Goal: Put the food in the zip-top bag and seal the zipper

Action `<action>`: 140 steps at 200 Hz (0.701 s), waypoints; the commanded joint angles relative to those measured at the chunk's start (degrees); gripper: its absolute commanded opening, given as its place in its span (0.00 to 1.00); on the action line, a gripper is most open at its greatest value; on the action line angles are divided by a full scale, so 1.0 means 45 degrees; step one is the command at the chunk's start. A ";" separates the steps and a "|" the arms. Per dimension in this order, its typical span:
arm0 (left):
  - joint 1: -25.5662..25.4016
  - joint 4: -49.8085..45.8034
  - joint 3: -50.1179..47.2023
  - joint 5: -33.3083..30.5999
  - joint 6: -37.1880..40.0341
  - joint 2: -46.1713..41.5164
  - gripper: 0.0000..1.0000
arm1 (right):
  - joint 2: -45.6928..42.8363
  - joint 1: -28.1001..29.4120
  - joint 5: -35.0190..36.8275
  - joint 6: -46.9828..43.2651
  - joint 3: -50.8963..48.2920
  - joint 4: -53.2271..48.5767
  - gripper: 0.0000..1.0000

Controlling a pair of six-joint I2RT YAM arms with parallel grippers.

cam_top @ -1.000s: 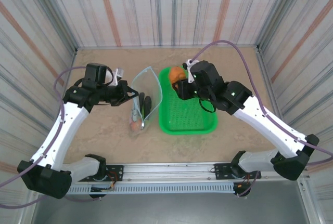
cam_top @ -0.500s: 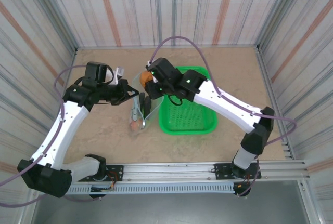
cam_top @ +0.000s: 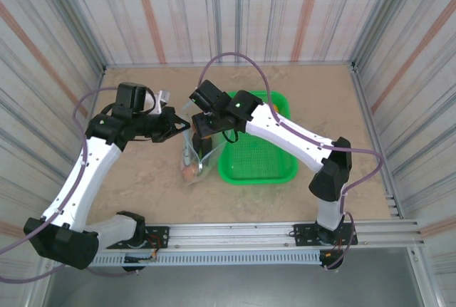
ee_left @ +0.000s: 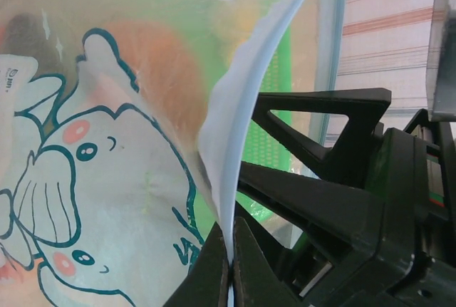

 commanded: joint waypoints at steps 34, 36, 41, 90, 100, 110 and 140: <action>-0.0059 -0.0042 0.0140 0.0085 0.0333 -0.0026 0.00 | -0.0642 0.0218 0.0318 0.0298 0.0236 -0.0398 0.70; -0.0058 -0.0037 0.0140 0.0072 0.0328 -0.0030 0.00 | -0.0682 0.0219 0.0299 0.0295 0.0228 -0.0359 0.70; -0.0054 -0.0038 0.0132 0.0068 0.0333 -0.0044 0.00 | -0.0813 0.0215 0.0229 0.0271 0.0191 -0.0282 0.69; -0.0067 -0.0012 -0.0191 -0.0069 0.0313 -0.0135 0.00 | -0.2634 0.0279 -0.0179 0.0028 -0.0361 0.0995 0.68; -0.0071 -0.0065 -0.0249 -0.0135 0.0304 -0.0177 0.00 | -0.3158 0.0259 0.0032 -0.0034 -0.0650 0.1351 0.68; -0.0064 -0.0055 -0.0322 -0.0248 0.0238 -0.0232 0.00 | -0.3598 0.0193 0.0318 -0.0053 -0.0673 0.1501 0.67; -0.0067 0.0038 -0.0461 -0.0342 0.0077 -0.0446 0.00 | -0.4452 -0.0623 0.0967 0.0151 -0.1632 0.1192 0.66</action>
